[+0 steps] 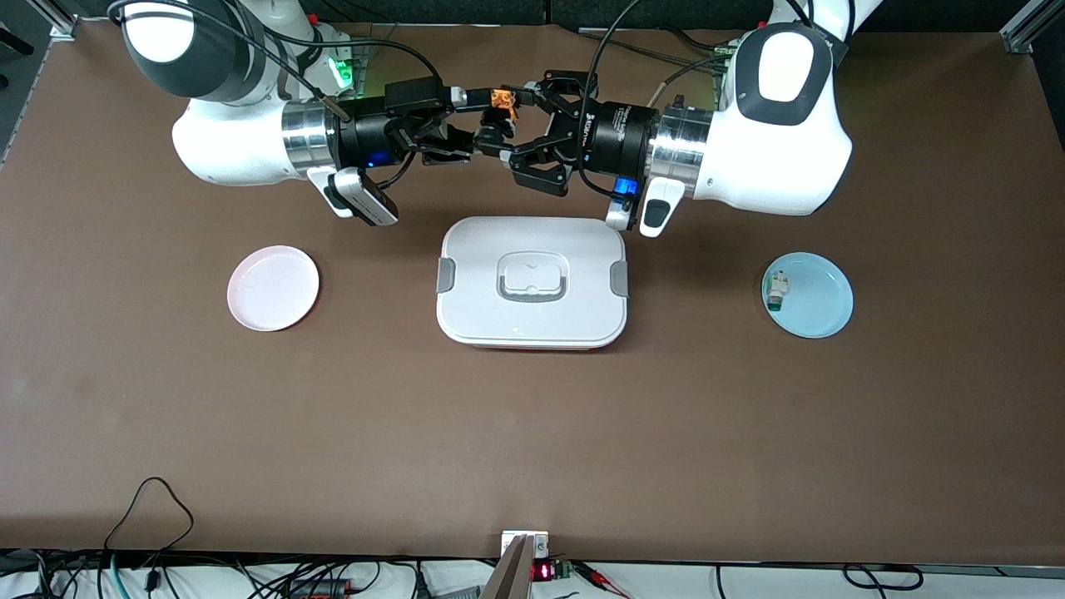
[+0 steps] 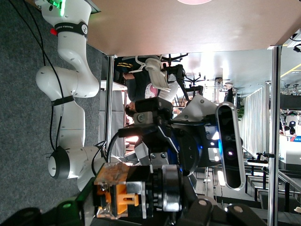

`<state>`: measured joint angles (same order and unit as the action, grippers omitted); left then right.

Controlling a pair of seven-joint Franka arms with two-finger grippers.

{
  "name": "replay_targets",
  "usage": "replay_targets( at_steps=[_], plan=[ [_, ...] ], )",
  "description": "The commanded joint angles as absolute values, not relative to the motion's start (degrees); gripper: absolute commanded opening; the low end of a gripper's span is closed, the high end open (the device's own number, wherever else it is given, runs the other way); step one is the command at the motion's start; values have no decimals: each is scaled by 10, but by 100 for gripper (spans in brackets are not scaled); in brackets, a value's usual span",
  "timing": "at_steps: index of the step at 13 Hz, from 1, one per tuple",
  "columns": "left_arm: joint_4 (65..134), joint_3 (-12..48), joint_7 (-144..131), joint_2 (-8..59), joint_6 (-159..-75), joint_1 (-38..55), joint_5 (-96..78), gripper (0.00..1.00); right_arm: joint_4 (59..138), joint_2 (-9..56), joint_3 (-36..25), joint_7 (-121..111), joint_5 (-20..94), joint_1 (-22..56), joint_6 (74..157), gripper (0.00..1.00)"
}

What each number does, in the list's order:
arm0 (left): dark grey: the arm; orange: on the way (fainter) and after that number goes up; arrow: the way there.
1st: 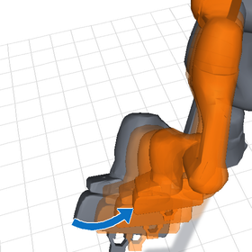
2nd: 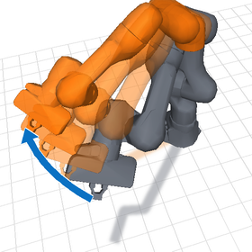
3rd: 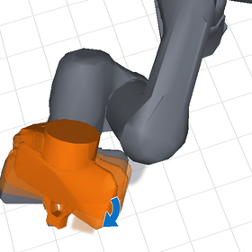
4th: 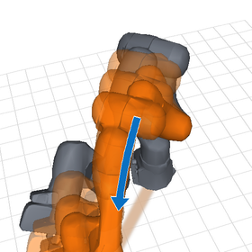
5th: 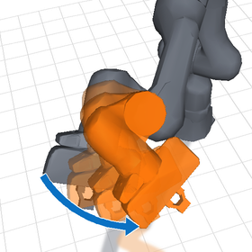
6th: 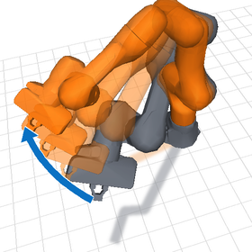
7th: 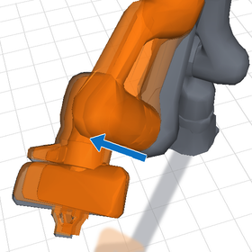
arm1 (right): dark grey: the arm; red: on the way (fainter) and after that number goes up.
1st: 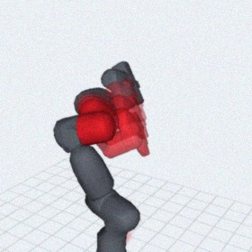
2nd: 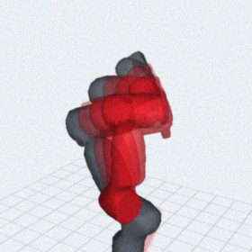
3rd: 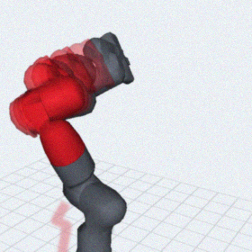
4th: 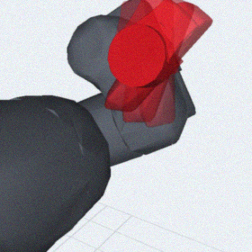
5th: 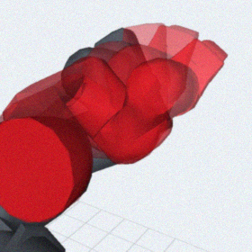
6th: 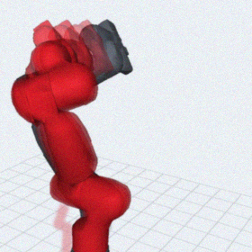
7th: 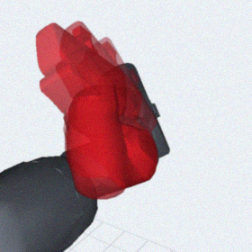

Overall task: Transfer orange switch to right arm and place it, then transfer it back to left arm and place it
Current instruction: 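Grasp the switch with the right gripper while the left gripper holds it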

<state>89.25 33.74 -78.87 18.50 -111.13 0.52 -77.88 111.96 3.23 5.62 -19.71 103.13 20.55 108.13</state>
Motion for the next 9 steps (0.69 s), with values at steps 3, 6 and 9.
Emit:
replay_targets(
  at_steps=[3, 6, 9],
  plan=[
    [877, 339, -799, 193, -1109, 5, -791, 7, 1142, 11, 58, -207, 1045, 205, 1090, 90],
    [877, 339, -799, 193, -1109, 5, -791, 7, 1137, 11, 58, -209, 1045, 206, 1090, 86],
    [877, 339, -800, 193, -1109, 5, -791, 7, 1136, 11, 58, -209, 1047, 205, 1087, 83]
  ],
)
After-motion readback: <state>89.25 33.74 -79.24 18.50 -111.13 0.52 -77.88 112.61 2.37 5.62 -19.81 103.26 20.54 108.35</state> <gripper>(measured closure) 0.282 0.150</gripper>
